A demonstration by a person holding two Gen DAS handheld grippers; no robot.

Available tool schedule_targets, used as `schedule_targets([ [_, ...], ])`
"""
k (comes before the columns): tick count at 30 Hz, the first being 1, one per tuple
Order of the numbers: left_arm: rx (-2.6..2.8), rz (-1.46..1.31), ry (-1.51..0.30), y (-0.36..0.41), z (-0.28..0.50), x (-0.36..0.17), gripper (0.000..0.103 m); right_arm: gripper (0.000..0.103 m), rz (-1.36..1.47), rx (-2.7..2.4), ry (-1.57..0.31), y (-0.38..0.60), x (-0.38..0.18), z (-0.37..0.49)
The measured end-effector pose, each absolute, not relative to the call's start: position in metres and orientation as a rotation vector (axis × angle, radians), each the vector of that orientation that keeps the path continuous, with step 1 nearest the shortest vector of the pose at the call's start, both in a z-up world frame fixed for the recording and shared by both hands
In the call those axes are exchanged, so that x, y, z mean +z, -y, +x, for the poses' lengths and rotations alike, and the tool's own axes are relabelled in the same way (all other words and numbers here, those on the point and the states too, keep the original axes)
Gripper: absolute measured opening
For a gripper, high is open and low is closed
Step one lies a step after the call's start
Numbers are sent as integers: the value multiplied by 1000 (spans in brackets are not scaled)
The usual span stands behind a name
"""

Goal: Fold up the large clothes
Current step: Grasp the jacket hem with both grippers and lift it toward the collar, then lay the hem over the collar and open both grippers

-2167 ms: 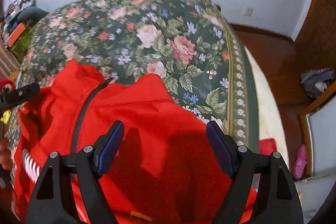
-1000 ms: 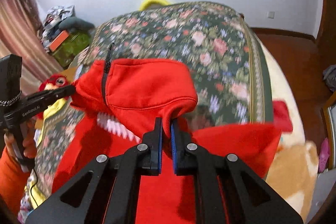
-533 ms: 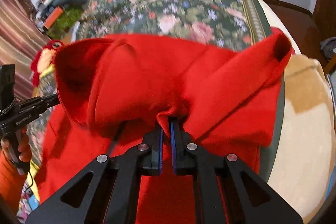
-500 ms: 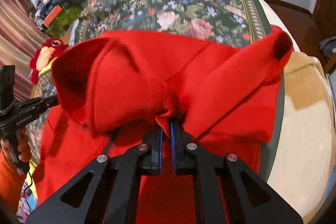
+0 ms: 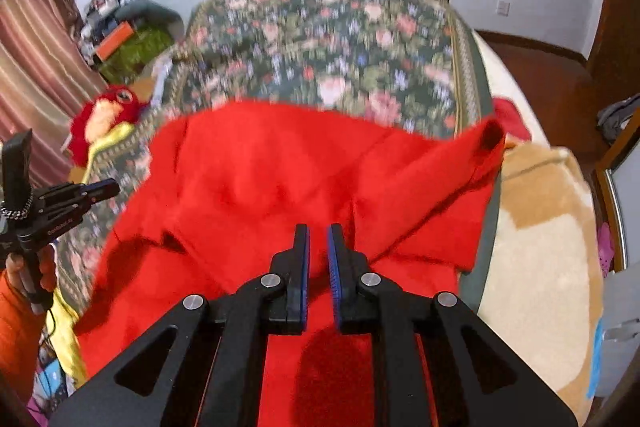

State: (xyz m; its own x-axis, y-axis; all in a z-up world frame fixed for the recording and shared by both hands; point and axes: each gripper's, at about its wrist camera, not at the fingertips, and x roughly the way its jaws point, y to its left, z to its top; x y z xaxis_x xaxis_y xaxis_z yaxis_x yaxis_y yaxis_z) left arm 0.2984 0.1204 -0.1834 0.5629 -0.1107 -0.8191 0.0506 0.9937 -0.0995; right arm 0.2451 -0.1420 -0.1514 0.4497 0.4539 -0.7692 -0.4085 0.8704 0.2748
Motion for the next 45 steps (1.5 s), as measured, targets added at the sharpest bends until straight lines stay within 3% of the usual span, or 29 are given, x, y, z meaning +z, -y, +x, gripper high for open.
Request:
schedule_targets([
  [5, -106, -68, -946, -103, 332, -182, 10, 10, 86, 531, -945, 127, -146, 265],
  [8, -147, -64, -970, -84, 341, -197, 26, 12, 70, 537, -975, 115, -158, 273],
  [10, -161, -46, -993, -74, 344, -209, 34, 20, 40, 541, -1030, 103, -177, 278],
  [13, -177, 0, -1060, -58, 347, -238, 39, 37, -18, 545, -1098, 94, -200, 280],
  [14, -173, 9, -1079, -55, 348, -245, 41, 37, -42, 541, -1125, 92, -209, 281],
  [20, -122, 42, -1101, -60, 331, -271, 68, 47, -93, 531, -1152, 112, -227, 267],
  [23, -83, 61, -1082, -65, 319, -269, 84, 58, -65, 515, -1146, 128, -224, 257],
  [24, -71, 50, -1079, -68, 315, -268, 87, 68, -67, 490, -1147, 132, -224, 253],
  [25, -67, 27, -1083, -73, 312, -268, 87, 78, -77, 455, -1147, 137, -225, 250],
  [26, -66, -7, -1089, -78, 310, -268, 87, 80, -83, 436, -1150, 141, -227, 247],
  [34, -35, -232, -1143, -115, 284, -269, 87, 80, -12, 360, -1193, 169, -223, 230],
  [45, 73, -94, -1058, -138, 237, -212, 87, 80, -43, 365, -1058, 171, -171, 196],
])
